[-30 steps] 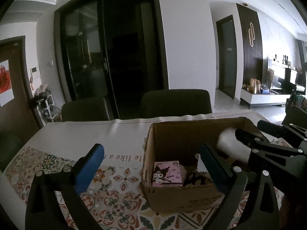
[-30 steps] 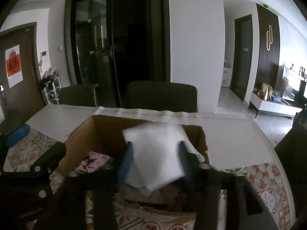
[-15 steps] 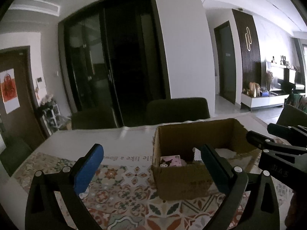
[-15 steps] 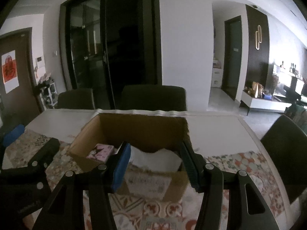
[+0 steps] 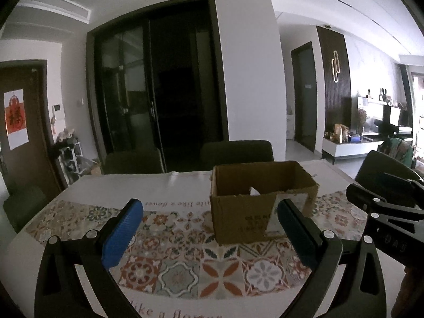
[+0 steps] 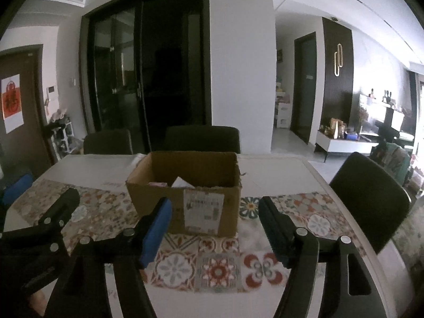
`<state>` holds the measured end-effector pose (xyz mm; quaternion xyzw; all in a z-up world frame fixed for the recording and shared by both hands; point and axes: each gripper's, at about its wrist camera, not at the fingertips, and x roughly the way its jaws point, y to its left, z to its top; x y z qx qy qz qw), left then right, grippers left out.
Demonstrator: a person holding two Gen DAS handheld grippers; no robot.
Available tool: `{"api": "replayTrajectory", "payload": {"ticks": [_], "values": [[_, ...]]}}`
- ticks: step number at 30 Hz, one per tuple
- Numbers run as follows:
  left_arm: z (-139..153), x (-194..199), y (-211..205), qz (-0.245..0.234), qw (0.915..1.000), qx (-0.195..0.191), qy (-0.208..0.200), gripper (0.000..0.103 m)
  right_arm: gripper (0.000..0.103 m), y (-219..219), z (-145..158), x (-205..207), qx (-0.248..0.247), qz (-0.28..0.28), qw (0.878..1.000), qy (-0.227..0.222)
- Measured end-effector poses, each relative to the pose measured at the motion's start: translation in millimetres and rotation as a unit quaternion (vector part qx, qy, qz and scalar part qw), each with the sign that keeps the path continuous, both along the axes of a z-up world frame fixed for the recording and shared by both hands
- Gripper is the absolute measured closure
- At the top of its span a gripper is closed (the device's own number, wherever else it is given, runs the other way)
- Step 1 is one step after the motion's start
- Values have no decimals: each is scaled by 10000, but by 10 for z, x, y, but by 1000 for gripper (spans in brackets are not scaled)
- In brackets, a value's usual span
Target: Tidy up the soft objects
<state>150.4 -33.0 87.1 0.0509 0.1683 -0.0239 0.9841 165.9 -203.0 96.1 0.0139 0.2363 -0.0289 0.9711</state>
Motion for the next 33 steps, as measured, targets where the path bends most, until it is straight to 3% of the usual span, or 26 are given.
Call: {"api": "replayTrajectory", "payload": {"ticks": [12,33], "values": [[-30,-530,30,29,9999,112,25,0,34,48,-79,-601,170,-103,9998,81],[-64,-731,128,112,9999,54,-14,0,34,141,-124,-795,85,-106,9998,131]]}}
